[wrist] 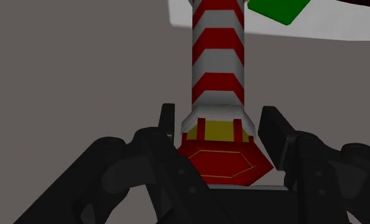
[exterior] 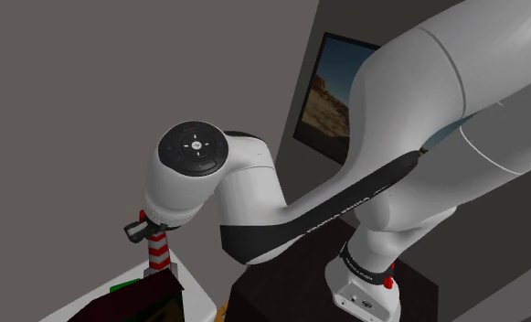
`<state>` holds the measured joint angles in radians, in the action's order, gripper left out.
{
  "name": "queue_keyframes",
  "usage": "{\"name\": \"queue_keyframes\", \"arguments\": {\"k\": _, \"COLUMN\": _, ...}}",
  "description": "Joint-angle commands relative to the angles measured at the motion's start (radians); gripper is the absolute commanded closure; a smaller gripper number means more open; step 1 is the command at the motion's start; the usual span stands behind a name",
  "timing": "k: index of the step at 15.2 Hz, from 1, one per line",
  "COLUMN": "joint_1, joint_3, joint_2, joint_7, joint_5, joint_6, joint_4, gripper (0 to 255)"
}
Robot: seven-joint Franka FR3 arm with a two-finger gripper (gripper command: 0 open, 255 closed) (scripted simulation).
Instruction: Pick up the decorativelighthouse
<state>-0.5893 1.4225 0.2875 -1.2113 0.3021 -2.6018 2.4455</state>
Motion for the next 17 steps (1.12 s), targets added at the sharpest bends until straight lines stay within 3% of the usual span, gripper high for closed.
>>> {"name": "queue_keyframes", "arguments": {"k": 1, "joint_1": 0.031, "joint_3": -0.032, "joint_2": 0.002, "joint_7": 0.011, "joint_5": -0.009, "joint_6": 0.013, "joint_4": -0.004, "gripper": 255}}
{"name": "queue_keyframes", "arguments": {"k": 5, "joint_1": 0.144, "joint_3": -0.146, "joint_2": 0.024, "joint_7": 0.063, "joint_5": -0.056, "joint_6": 0.059, "joint_4": -0.018, "gripper": 255}}
{"name": "queue_keyframes", "arguments": {"k": 9, "joint_1": 0.225, "joint_3": -0.231, "joint_2": 0.053, "joint_7": 0.116, "joint_5": -0.105, "joint_6": 0.106, "joint_4": -0.037, "gripper": 255}}
{"name": "queue_keyframes", "arguments": {"k": 15, "joint_1": 0.307, "joint_3": -0.325, "joint_2": 0.094, "joint_7": 0.183, "joint_5": -0.163, "joint_6": 0.179, "joint_4": -0.072, "gripper": 255}}
{"name": "queue_keyframes", "arguments": {"k": 17, "joint_1": 0.309, "joint_3": -0.326, "joint_2": 0.096, "joint_7": 0.185, "joint_5": -0.164, "joint_6": 0.18, "joint_4": -0.073, "gripper": 255}}
